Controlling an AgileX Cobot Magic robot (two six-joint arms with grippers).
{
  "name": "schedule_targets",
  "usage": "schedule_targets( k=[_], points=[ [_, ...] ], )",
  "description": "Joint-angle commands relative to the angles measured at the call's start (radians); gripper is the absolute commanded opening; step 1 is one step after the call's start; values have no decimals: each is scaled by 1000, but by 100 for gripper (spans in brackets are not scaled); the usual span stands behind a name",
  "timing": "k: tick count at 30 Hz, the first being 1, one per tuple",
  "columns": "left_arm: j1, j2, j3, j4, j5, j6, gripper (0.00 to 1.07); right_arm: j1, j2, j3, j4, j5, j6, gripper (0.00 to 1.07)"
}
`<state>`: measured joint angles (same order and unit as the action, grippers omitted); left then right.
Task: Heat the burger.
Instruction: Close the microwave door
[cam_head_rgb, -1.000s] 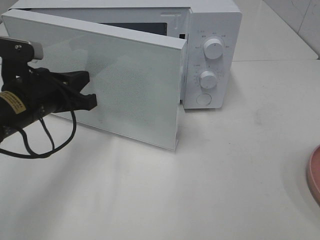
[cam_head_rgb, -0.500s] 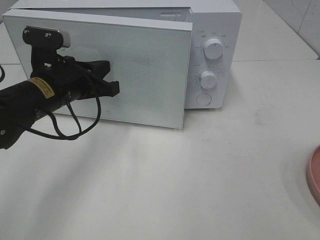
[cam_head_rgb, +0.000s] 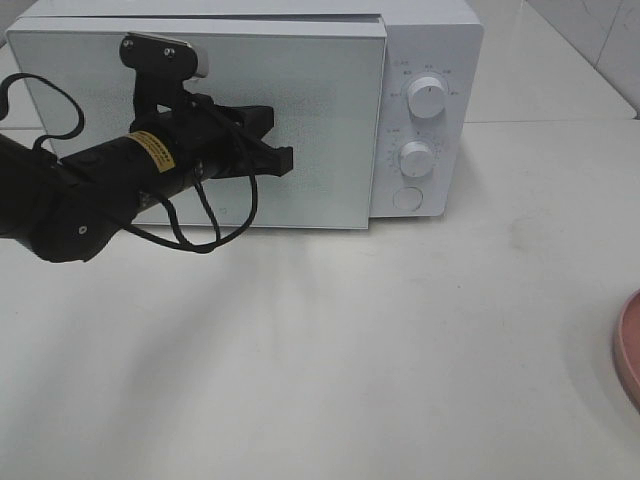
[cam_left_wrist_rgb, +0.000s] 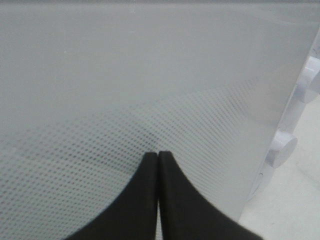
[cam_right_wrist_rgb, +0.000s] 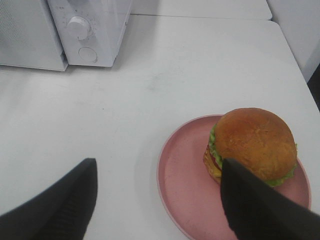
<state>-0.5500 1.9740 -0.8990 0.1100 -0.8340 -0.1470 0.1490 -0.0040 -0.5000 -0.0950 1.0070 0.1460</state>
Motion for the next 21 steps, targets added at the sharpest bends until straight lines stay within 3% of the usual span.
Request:
schedule_targets(
  k=[1, 13, 21],
  points=[
    [7, 10, -49, -59, 8, -7, 0, -4, -28, 3, -1, -11, -10, 68],
    [7, 75, -204, -137, 68, -1, 0, -4, -28, 3, -1, -11, -10, 68],
    [3, 51, -197, -110, 84, -5, 0, -4, -28, 3, -1, -11, -10, 68]
  ],
)
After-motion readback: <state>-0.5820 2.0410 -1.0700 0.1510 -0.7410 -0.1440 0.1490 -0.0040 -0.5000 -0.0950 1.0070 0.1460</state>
